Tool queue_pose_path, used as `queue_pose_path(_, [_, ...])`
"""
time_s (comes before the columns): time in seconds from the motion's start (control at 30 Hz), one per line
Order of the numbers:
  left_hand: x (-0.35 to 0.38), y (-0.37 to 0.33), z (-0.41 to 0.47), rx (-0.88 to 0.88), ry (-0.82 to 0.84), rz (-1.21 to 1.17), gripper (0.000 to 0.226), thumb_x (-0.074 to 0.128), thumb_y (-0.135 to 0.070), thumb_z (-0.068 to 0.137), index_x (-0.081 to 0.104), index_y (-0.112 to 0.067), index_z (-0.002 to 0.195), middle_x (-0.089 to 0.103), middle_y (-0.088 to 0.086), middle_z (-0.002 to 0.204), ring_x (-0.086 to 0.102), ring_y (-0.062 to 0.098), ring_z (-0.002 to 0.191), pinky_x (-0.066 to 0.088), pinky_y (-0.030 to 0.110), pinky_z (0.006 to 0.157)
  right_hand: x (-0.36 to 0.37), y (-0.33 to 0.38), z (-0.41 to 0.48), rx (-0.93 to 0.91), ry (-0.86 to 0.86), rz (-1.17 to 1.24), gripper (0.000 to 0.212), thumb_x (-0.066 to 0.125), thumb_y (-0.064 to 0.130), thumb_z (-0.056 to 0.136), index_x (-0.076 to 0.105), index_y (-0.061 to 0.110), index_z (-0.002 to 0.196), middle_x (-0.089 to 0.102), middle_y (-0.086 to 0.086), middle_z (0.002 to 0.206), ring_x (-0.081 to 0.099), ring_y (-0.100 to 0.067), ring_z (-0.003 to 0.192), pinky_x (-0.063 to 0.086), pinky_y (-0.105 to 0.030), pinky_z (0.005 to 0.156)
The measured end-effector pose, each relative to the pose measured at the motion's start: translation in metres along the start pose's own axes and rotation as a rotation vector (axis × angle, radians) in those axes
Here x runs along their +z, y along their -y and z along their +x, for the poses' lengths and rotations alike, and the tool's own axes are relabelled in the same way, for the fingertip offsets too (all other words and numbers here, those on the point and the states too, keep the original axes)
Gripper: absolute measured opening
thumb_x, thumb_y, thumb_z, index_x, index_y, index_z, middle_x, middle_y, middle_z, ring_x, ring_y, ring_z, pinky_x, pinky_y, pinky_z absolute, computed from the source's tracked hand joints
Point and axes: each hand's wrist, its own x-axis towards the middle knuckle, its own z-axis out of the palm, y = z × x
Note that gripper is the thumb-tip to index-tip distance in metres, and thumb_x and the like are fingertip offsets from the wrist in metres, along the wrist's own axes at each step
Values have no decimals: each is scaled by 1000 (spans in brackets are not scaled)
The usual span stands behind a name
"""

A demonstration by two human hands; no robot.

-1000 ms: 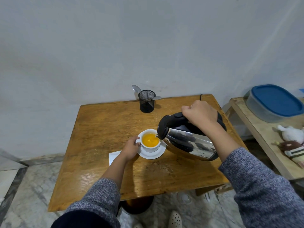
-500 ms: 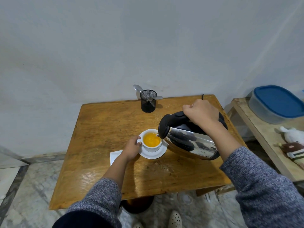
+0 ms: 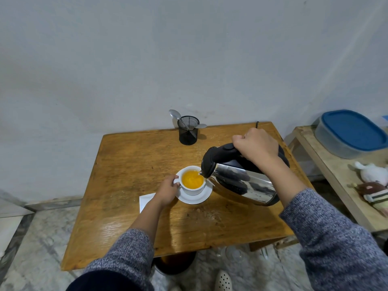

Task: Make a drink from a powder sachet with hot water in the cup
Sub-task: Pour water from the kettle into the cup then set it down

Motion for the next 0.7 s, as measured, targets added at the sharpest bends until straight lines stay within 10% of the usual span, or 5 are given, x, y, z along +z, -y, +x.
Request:
queue_pose_path(0.5, [10, 5, 0, -1, -75, -105, 29, 45, -14, 93, 53, -9, 120, 55, 15, 126, 49, 22, 105, 39, 34, 87, -11, -51, -7, 352, 1, 543, 44, 46, 40, 75, 59, 9, 48, 57, -5, 41, 55, -28, 47, 51, -40, 62])
queue_pose_path(0.7, [18, 10, 0, 14, -129, -161, 25, 46, -16, 92, 56, -10, 114, 58, 14, 117, 53, 27, 104, 40, 35, 82, -22, -82, -6, 482, -151, 846, 37, 49, 39, 73, 64, 6, 64, 58, -11, 50, 51, -27, 46, 39, -34, 48])
